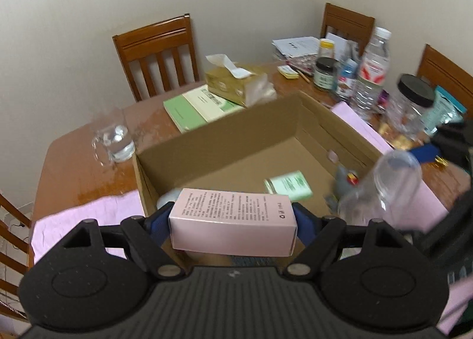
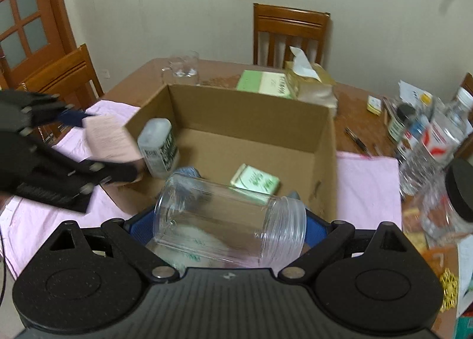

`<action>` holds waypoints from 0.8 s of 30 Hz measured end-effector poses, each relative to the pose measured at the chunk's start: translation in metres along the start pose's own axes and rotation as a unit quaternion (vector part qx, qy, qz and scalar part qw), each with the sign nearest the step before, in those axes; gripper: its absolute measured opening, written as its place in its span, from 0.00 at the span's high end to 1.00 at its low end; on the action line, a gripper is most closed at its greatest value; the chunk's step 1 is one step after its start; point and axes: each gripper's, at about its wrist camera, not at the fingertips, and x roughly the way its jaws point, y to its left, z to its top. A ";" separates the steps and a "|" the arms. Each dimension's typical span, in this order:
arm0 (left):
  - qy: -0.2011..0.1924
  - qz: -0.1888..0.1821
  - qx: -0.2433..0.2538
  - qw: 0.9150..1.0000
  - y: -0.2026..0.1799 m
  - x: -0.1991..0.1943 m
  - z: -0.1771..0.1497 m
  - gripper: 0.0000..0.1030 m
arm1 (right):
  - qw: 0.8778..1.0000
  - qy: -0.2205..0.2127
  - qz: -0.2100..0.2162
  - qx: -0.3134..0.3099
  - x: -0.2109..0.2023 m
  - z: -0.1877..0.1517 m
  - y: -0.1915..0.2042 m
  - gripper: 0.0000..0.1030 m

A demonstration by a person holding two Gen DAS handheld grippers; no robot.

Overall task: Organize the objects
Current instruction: 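Carry the pink carton and clear jar over the cardboard box with both tools, then open left tool to drop the carton while right tool releases the jar into the box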

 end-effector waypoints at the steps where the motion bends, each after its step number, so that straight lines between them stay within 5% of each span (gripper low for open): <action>1: 0.001 0.001 -0.003 1.000 0.002 0.005 0.006 0.21 | 1.000 0.000 0.001 -0.003 0.004 0.005 0.001 0.05; 11: 0.004 0.007 -0.031 0.999 0.012 0.055 0.040 0.19 | 1.000 0.008 0.010 0.004 0.032 0.028 0.006 0.00; 14: 0.013 0.008 -0.036 0.999 0.010 0.071 0.041 0.06 | 1.000 0.010 0.008 0.013 0.030 0.020 0.003 0.00; 24: 0.024 0.020 -0.027 0.999 0.006 0.075 0.040 0.05 | 0.999 0.011 -0.031 0.016 0.010 -0.008 -0.009 0.00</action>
